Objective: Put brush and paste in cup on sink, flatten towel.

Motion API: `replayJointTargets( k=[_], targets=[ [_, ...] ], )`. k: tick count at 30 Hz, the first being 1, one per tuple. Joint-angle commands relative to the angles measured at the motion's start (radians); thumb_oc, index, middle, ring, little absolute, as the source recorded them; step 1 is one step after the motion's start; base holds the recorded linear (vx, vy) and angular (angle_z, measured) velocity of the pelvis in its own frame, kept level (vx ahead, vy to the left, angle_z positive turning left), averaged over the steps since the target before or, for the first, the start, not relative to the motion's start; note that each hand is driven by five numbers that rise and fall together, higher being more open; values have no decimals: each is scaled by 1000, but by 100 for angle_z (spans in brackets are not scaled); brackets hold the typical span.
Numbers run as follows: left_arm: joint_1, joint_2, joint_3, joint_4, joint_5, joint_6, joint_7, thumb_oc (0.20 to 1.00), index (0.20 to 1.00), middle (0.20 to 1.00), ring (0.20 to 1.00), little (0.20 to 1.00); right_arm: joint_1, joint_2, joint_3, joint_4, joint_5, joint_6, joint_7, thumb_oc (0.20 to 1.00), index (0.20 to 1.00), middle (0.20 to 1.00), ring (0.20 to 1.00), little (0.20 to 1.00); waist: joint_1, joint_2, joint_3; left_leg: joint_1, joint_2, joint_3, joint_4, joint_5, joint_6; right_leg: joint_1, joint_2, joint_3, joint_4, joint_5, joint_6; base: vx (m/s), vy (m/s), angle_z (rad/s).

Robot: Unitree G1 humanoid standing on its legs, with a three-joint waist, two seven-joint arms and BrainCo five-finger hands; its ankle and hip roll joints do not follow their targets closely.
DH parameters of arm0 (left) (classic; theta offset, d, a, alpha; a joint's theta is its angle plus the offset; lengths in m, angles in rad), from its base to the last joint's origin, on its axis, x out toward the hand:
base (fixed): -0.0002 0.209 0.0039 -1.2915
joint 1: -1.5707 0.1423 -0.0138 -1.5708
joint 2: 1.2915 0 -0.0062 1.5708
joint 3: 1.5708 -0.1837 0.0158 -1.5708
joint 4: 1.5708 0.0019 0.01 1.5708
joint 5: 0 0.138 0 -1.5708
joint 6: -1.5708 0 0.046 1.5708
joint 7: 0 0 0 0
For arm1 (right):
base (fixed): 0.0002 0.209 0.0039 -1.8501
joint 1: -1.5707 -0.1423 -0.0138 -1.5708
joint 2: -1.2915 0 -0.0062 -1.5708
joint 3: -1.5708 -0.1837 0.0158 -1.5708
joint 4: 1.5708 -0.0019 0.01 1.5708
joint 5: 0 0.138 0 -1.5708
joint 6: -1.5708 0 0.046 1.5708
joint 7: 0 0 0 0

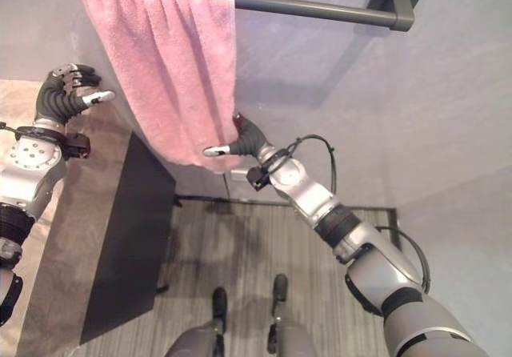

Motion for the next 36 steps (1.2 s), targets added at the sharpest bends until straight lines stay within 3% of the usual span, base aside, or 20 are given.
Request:
replayJointTargets(
  k=[1, 12, 36],
  targets=[
    [-215, -116, -130, -79, -27, -77, -123, 1000, 1000, 1000, 1000, 1000, -85, 7, 12, -42, 34, -68, 6, 1000, 1000, 1000, 1000, 1000, -74, 67, 1, 1, -4, 16, 66, -48, -9, 67, -50, 47, 14, -17, 110, 0, 0, 0],
    [-233, -103, -188, -105, -66, -63, -181, 1000, 1000, 1000, 1000, 1000, -74, -1, 27, -56, 34, -60, 21, 1000, 1000, 1000, 1000, 1000, -78, 82, -4, -5, -2, 16, 60, -41, -13, 56, -48, 48, 9, -23, 105, 0, 0, 0],
    [-351, -227, -238, -7, -26, -58, -144, 1000, 1000, 1000, 1000, 1000, -79, 10, 63, -37, 31, -54, 25, 1000, 1000, 1000, 1000, 1000, -102, 101, -3, -20, 4, 13, 52, -29, -21, 36, -40, 60, 9, -33, 93, 3, -3, -1]
  ],
)
